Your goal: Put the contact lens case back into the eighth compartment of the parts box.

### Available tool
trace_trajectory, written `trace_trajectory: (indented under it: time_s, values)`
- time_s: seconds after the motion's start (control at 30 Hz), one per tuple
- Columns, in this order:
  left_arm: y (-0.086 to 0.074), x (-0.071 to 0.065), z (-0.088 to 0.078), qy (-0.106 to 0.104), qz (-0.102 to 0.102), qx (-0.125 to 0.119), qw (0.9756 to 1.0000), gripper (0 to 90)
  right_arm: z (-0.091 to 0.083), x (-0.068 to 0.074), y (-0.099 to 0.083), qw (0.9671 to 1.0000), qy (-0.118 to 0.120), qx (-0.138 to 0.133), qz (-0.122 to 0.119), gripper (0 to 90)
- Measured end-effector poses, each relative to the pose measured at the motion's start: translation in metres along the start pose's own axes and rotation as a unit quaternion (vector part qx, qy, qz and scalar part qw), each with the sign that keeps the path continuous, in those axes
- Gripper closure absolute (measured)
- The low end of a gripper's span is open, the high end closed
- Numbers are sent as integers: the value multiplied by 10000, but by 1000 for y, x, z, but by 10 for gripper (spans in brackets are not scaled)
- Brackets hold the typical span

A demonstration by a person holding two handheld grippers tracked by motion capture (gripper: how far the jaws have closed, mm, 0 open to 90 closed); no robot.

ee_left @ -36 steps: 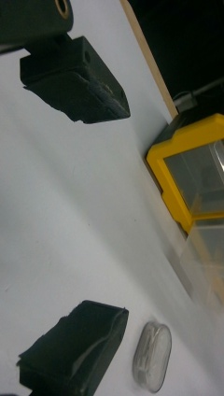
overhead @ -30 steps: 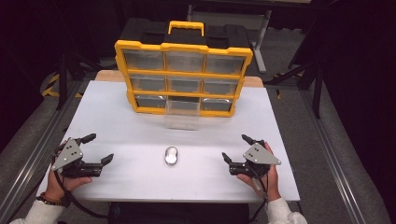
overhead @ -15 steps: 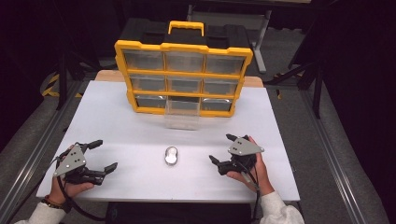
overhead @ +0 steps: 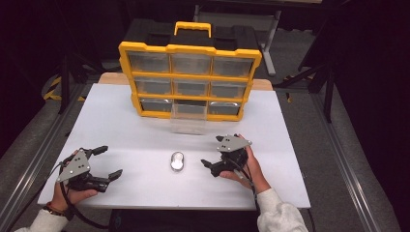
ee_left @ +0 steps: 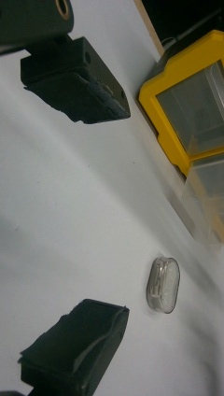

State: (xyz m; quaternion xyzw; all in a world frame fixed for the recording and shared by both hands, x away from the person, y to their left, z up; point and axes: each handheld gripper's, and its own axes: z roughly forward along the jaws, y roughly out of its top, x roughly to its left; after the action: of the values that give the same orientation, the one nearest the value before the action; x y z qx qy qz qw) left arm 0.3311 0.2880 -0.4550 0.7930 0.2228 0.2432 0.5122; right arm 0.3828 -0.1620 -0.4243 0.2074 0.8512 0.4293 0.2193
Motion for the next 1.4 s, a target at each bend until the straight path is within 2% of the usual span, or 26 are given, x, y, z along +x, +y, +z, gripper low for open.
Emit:
trace_trajectory:
  time_s: [0.2,0.43,0.83,1.03,1.13,1.4]
  values:
    - [0,-1,0,-4,44,18,10000,77,15,4,8,9999,151,26,-51,72]
    - [0,-1,2,-21,61,19,10000,77,32,8,13,9986,518,82,-3,79]
    - [0,-4,5,-26,111,85,9999,74,60,22,19,9951,896,352,-207,81]
    - [2,-7,8,-60,182,156,9997,77,76,33,22,9913,1141,530,-383,74]
    - [2,-7,8,-74,192,163,9997,77,83,36,22,9886,1345,583,-343,78]
    - [1,-8,9,-116,160,159,9997,81,98,38,23,9858,1398,836,-400,153]
